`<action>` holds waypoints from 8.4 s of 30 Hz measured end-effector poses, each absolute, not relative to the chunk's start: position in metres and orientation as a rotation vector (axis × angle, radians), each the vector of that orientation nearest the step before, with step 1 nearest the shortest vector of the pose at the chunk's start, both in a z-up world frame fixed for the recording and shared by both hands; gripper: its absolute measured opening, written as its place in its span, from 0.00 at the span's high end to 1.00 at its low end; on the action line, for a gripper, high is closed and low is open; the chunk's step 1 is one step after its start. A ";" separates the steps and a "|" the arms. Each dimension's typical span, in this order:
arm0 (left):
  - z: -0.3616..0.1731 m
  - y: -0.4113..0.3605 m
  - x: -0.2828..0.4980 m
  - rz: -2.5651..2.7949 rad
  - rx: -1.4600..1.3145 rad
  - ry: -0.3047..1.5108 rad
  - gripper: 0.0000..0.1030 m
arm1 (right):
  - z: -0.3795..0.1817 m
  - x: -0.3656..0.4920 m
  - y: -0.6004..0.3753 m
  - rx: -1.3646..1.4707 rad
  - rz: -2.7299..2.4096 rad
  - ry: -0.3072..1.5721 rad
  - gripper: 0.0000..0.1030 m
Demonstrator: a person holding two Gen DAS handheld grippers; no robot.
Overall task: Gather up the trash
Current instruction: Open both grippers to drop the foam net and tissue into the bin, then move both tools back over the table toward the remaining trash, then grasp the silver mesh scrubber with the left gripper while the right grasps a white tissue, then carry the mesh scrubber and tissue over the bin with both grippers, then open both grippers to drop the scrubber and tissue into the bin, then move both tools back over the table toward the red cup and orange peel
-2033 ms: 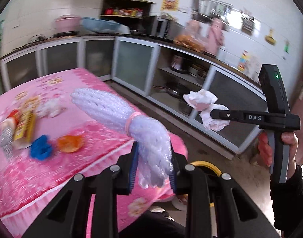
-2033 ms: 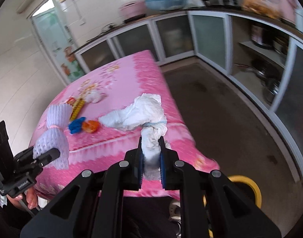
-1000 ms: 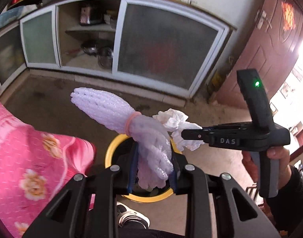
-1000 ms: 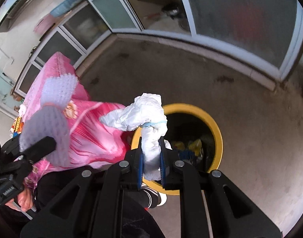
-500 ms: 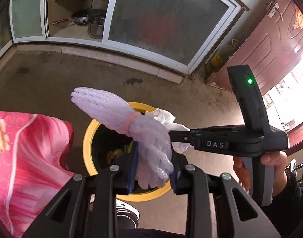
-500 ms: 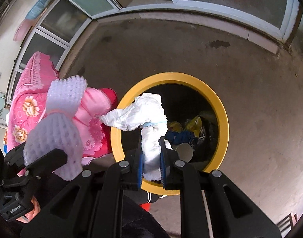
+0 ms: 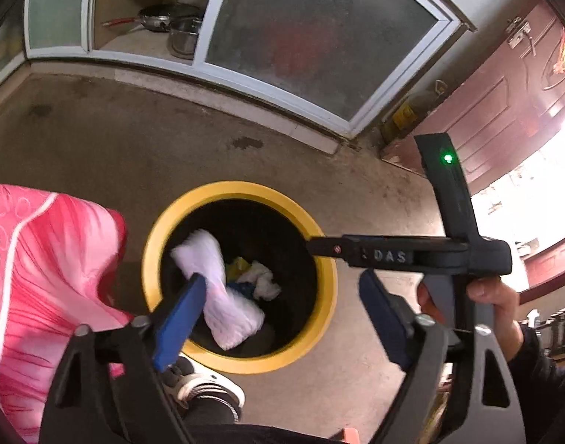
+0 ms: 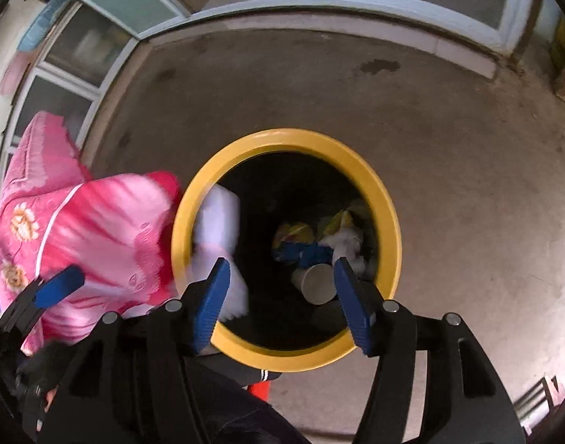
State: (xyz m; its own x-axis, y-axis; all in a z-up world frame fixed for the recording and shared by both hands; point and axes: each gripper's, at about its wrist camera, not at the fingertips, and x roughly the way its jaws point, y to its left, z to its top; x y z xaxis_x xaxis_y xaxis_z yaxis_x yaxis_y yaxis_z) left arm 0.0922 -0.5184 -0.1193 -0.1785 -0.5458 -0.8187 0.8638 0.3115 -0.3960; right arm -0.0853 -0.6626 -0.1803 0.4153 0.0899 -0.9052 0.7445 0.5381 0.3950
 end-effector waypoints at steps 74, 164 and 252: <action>0.009 0.065 0.373 -0.287 -0.215 0.882 0.10 | 0.020 0.469 -0.180 -0.026 0.351 1.033 0.43; 0.053 -0.374 0.136 -1.193 0.163 0.818 0.95 | 0.070 -0.034 -0.566 0.351 -0.334 0.742 0.77; 0.055 0.069 0.310 -0.261 -0.023 0.710 0.08 | 0.039 0.255 -0.250 0.105 0.418 0.894 0.31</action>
